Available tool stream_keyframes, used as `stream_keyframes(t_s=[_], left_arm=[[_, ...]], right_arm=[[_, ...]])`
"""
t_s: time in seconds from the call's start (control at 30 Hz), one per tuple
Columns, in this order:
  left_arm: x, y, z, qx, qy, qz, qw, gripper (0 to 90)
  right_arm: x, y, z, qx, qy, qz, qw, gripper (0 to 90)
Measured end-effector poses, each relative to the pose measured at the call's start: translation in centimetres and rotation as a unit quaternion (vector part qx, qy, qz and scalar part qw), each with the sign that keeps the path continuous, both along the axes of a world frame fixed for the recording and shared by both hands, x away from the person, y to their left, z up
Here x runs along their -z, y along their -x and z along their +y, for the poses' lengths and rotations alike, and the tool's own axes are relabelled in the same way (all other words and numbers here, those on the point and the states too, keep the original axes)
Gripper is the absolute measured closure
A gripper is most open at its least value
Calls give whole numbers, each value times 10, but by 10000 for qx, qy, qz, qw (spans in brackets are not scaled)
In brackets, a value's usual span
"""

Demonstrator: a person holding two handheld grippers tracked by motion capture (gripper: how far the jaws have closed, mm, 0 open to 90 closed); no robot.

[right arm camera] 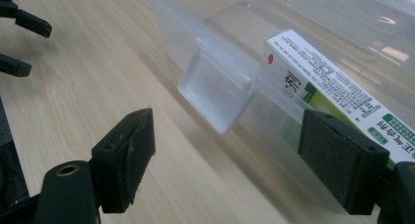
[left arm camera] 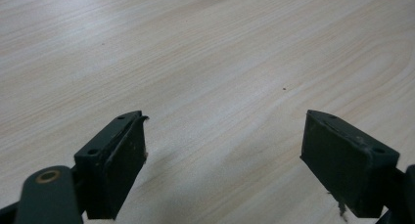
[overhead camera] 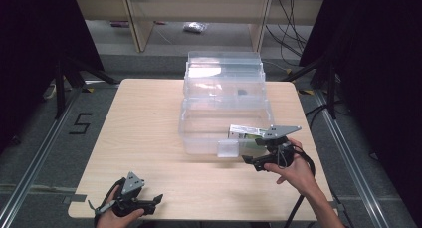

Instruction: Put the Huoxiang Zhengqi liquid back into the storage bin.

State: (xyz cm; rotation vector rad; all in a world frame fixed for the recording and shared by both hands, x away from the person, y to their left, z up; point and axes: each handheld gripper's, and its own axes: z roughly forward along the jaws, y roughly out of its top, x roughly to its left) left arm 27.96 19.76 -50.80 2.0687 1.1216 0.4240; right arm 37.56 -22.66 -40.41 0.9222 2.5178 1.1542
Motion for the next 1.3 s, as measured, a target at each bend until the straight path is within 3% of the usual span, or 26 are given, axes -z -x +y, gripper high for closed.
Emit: stream_keyframes(t_s=[0.2,0.3,0.33,0.43,0.47,0.57,0.63,0.97,1.03,1.1,1.13,1.2,1.23,1.27,1.3], left_arm=[[0,0,0,4,11,3,10000,161],[0,0,0,-1,9,-4,10000,161],[0,0,0,3,6,-6,10000,161],[0,0,0,-3,17,-4,10000,161],[0,0,0,-2,15,-6,10000,161],[-1,1,-1,10,28,11,10000,161],[0,1,-1,-8,94,-3,10000,161],[-1,1,-1,0,-8,-26,10000,161],[-1,1,-2,7,91,-19,10000,161],[-1,1,-1,15,-23,-26,10000,161],[-1,1,-1,16,-17,-26,10000,161],[-2,1,-1,21,-12,-26,10000,161],[-2,1,-1,25,-15,-24,10000,161],[-2,1,-1,25,-13,-23,10000,161],[-1,1,-1,26,-15,-21,10000,161]], right_arm=[[5,6,-1,74,0,44,10000,225],[9,7,-1,-53,0,34,10000,224],[9,9,0,34,6,84,10000,224],[12,10,0,-37,56,-56,10000,223],[12,12,0,36,9,67,10000,223],[16,16,0,93,-22,90,9999,216],[18,16,-2,65,45,-22,10000,218],[32,25,-7,227,-4,116,9997,218],[35,26,-8,219,-20,102,9997,218],[37,29,-10,243,-49,127,9996,218],[38,32,-10,348,-88,273,9990,219],[40,32,-14,269,-103,180,9994,219],[40,35,-15,323,-112,257,9991,219],[41,35,-17,286,-80,124,9995,219],[42,36,-18,292,-135,181,9993,220]])
